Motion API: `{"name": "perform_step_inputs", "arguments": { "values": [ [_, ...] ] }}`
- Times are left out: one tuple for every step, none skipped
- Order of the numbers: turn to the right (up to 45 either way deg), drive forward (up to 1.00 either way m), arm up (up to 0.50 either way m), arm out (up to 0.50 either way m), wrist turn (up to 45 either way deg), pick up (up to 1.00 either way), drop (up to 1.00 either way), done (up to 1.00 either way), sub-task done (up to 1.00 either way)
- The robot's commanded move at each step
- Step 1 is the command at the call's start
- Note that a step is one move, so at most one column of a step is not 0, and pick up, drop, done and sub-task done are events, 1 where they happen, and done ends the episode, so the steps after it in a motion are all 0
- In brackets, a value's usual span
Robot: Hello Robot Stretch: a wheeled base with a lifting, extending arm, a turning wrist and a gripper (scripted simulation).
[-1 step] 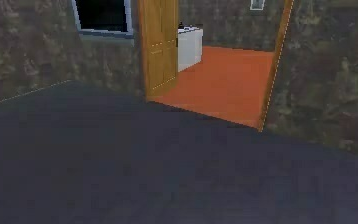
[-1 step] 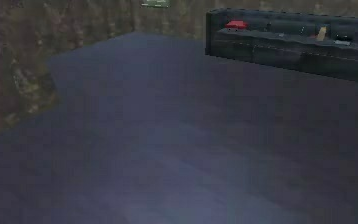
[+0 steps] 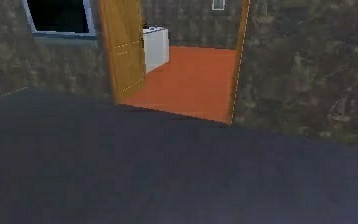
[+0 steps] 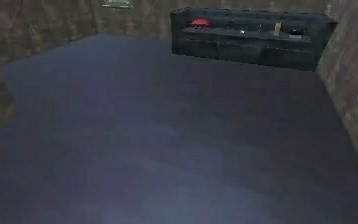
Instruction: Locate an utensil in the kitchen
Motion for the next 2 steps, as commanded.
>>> {"name": "perform_step_inputs", "arguments": {
  "values": [
    [0.0, 1.0, 0.0, 0.0, 0.0, 0.0, 0.0, 0.0, 0.0],
    [0.0, 1.0, 0.0, 0.0, 0.0, 0.0, 0.0, 0.0, 0.0]
  ]
}}
